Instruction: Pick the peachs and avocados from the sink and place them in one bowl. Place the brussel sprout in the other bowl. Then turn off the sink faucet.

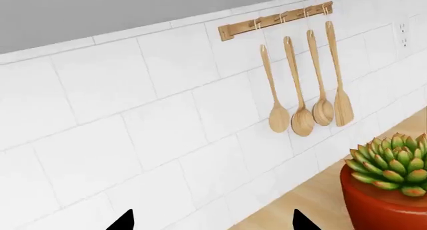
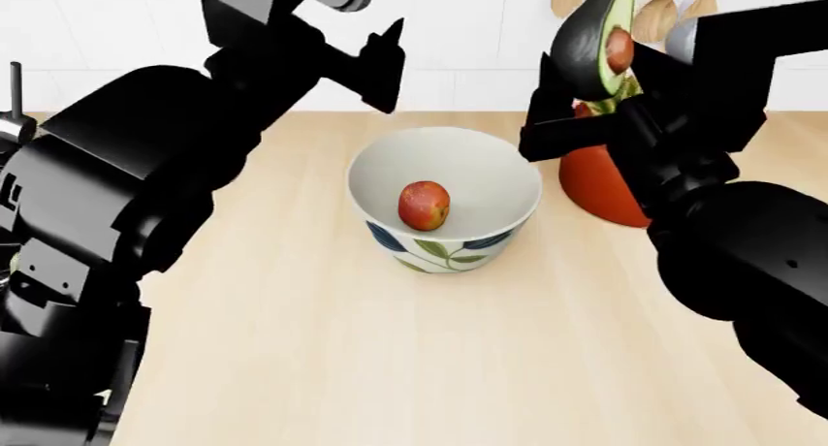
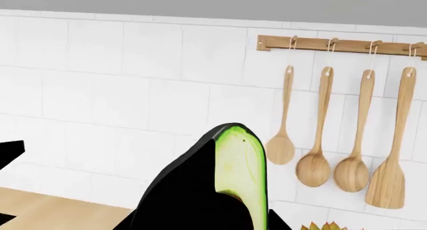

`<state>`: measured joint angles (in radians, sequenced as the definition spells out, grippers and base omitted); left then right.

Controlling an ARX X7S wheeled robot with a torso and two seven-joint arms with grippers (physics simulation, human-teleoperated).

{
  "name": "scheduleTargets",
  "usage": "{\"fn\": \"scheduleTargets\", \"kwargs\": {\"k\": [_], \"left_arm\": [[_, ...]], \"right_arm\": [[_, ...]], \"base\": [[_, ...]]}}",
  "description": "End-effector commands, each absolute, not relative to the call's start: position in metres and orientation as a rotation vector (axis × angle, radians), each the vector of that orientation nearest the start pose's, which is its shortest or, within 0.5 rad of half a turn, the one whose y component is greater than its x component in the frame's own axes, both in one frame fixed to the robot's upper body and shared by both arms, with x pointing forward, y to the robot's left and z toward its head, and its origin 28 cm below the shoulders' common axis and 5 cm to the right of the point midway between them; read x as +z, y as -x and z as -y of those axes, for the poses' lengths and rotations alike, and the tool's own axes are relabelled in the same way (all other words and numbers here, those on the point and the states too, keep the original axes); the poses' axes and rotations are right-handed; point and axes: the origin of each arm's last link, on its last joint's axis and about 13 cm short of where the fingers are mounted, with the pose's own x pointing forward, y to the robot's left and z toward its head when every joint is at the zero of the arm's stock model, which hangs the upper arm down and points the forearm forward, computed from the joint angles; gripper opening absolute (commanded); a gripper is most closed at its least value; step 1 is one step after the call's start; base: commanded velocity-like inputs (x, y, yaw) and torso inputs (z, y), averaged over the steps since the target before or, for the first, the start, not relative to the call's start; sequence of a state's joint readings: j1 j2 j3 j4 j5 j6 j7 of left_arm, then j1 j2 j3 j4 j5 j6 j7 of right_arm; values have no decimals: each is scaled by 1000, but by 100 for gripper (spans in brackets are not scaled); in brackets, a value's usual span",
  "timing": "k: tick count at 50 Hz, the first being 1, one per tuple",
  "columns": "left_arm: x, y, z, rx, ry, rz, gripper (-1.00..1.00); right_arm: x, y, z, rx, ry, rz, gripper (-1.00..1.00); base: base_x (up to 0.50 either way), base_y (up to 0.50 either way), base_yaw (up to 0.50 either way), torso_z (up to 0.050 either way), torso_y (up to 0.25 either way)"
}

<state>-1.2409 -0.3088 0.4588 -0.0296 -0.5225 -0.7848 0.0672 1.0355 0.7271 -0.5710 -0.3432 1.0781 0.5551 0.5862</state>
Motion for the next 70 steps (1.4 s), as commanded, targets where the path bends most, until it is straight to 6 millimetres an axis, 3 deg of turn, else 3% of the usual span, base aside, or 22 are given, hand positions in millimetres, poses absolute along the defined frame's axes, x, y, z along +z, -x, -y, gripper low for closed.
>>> {"fn": "scheduleTargets", "kwargs": {"k": [1,17,27,51,70], "left_arm": [[304,-345,-214,-241,-125,335,100],[306,-343,-220,-168,-60,393,100],[307,-343,-220,-173,-51,398,100],[306,-346,-222,-169,-28,397,100],[304,-346,-222,-173,-19,391,100]], "right_arm": [[289,-281,115,215,138,148,-100],[313,-306,92,431,201,-205,-100],[326,-313,84,447,247,-302,-100],[337,-334,75,481,217,-540,-100],[326,-340,67,497,273,-645,-100]], "base": [[0,0,0,0,0],[0,0,0,0,1],[0,0,0,0,0],[0,0,0,0,0],[0,0,0,0,0]]}}
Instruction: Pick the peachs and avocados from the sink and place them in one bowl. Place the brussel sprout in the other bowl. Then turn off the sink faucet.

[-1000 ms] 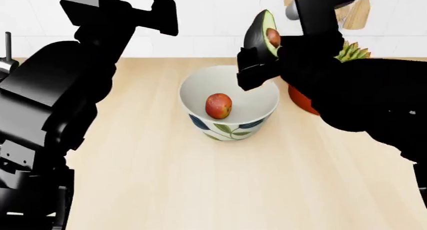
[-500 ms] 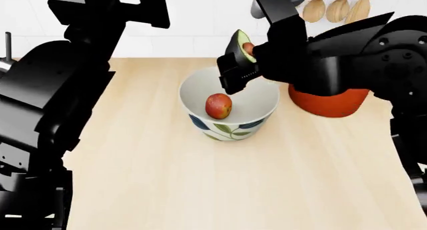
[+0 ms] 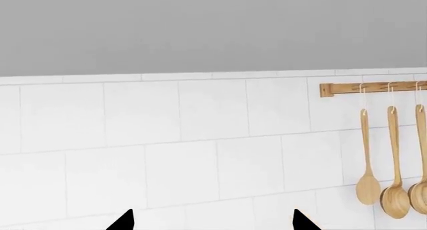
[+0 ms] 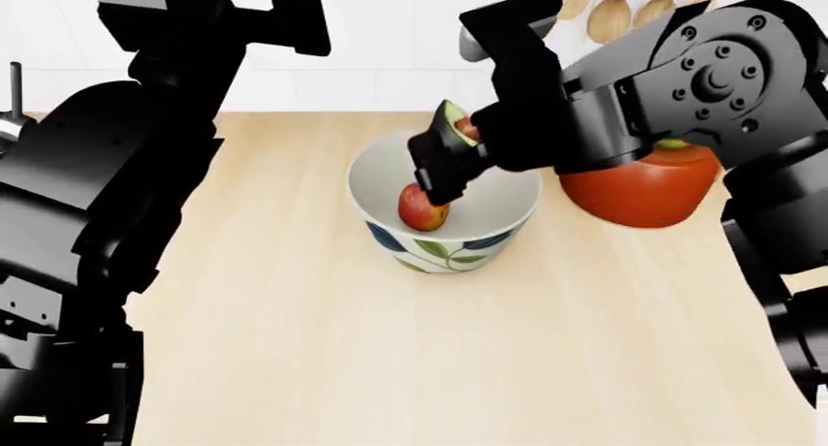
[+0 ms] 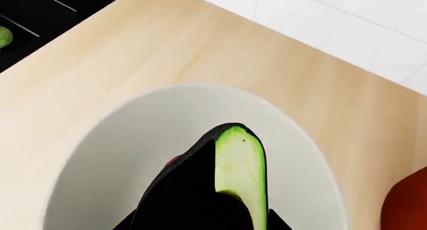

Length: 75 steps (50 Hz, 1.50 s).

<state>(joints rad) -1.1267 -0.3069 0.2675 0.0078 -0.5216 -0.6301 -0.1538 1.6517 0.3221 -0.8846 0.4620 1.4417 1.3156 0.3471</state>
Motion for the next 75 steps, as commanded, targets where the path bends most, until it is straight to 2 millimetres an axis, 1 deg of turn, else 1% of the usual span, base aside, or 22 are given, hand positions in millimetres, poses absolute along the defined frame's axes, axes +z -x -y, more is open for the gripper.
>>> {"fn": "scheduleTargets", "kwargs": {"k": [1,6,7,31,32,37,41,47,55,61,70,75], "left_arm": [[303,-346,-222,-173,-19,390,100],[302,-347,-222,-173,-18,388,100],[302,-348,-221,-173,-17,388,100],[301,-349,-220,-181,-22,382,100],[301,-349,-220,-180,-22,381,100],[301,-349,-221,-179,-21,381,100],[299,-349,-221,-175,-17,381,100],[296,-347,-221,-172,-15,373,100],[295,-341,-220,-177,-2,377,100],[293,-337,-218,-179,-2,379,100],[287,-325,-216,-191,3,379,100],[285,-318,-215,-197,8,384,100]], "right_arm": [[326,-340,67,497,273,-646,-100],[326,-342,68,493,275,-645,-100],[327,-342,68,490,275,-640,100],[329,-341,69,493,277,-618,100],[330,-341,69,492,274,-608,100],[339,-335,70,487,239,-445,100],[339,-329,71,478,219,-332,100],[325,-317,76,453,175,-209,100],[306,-306,88,383,37,-34,100],[289,-301,91,338,15,68,100],[273,-302,98,308,-75,142,100],[268,-300,100,272,-74,164,100]], "base": [[0,0,0,0,0],[0,0,0,0,0],[0,0,0,0,0],[0,0,0,0,0],[0,0,0,0,0],[0,0,0,0,0],[0,0,0,0,0],[0,0,0,0,0],[0,0,0,0,0],[0,0,0,0,0],[0,0,0,0,0],[-327,1,0,0,2]]}}
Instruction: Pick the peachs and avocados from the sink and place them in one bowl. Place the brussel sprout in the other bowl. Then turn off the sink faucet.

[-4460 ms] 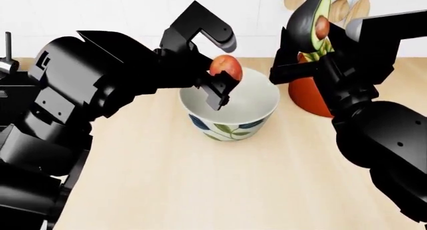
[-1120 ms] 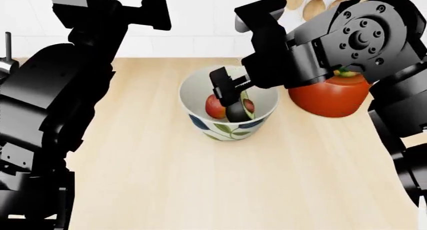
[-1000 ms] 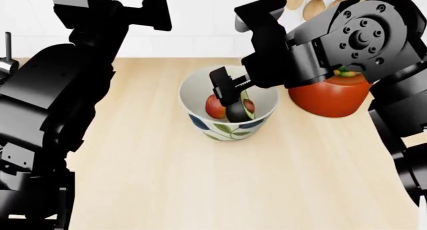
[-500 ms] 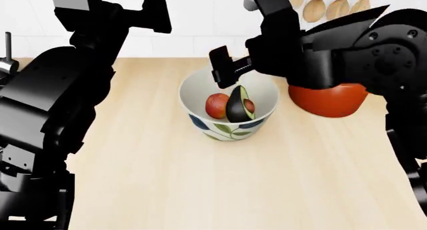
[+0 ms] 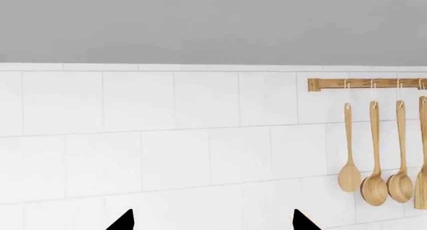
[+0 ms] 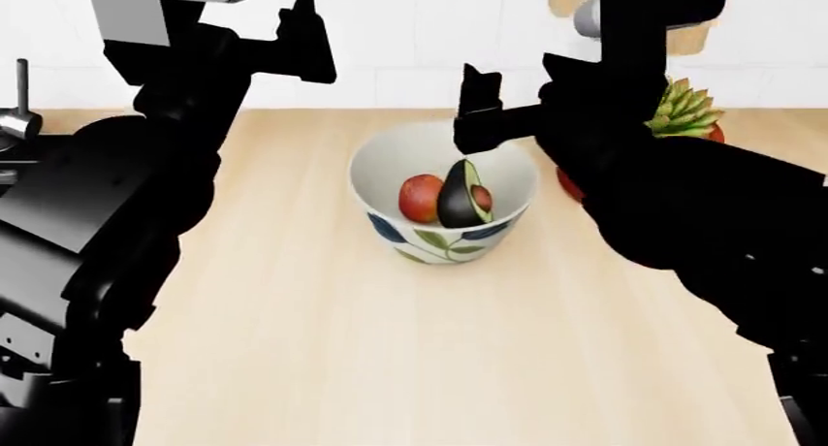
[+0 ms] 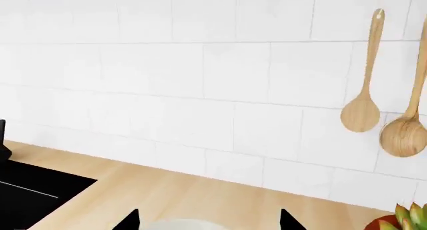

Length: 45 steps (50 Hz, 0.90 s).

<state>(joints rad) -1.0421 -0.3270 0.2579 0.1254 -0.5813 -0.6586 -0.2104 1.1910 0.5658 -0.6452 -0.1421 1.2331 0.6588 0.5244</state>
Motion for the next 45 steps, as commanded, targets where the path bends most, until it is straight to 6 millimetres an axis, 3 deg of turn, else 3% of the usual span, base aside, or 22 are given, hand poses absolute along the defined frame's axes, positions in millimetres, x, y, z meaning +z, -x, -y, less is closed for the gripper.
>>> {"fn": "scheduleTargets", "kwargs": {"k": [1,17,23,45], "left_arm": [[286,-317,-215,-197,8,387,100],[282,-314,-219,-176,11,386,100],[277,-317,-221,-169,20,379,100],[245,-306,-225,-146,9,411,100]], "right_arm": [[267,-299,101,268,-77,164,100],[258,-297,103,254,-66,155,100],[252,-300,103,227,-48,163,100],[244,-300,106,171,-71,211,100]], "base": [[-500,1,0,0,0],[-500,1,0,0,0],[-428,363,0,0,0],[-19,500,0,0,0]]}}
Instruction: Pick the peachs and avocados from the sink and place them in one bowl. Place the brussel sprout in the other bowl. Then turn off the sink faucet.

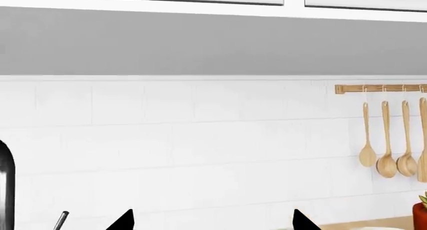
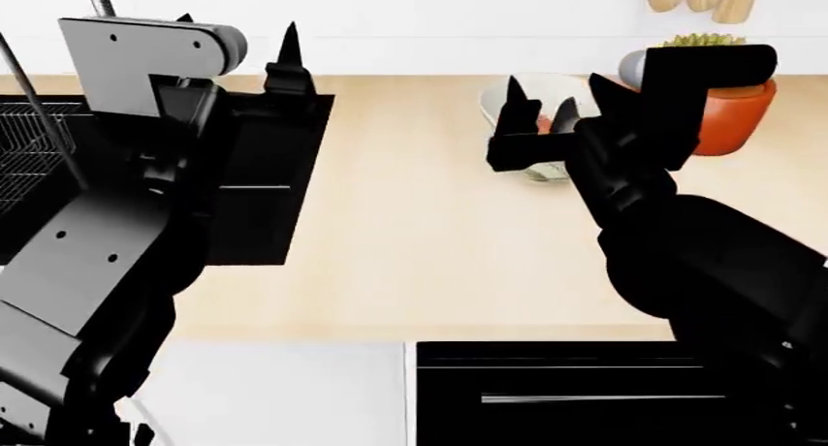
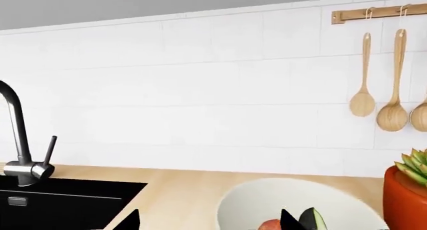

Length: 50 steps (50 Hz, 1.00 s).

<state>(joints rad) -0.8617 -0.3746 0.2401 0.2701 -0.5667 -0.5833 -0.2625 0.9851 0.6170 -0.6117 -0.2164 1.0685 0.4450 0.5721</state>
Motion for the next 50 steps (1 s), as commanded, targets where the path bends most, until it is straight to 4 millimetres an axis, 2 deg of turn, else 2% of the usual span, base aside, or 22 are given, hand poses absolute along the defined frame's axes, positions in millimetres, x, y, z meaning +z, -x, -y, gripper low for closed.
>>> {"fn": "scheduleTargets", "kwargs": {"k": [1,21,50], "left_arm": [[245,-306,-225,-140,8,411,100],[255,-306,-229,-98,16,468,100],[255,-311,-227,-72,-10,460,100]], "right_arm": [[245,-300,106,171,-73,216,100],[246,-294,105,198,-73,258,100],[245,-292,107,204,-91,255,100]], "base": [[1,500,0,0,0],[1,500,0,0,0],[1,500,0,0,0]]}}
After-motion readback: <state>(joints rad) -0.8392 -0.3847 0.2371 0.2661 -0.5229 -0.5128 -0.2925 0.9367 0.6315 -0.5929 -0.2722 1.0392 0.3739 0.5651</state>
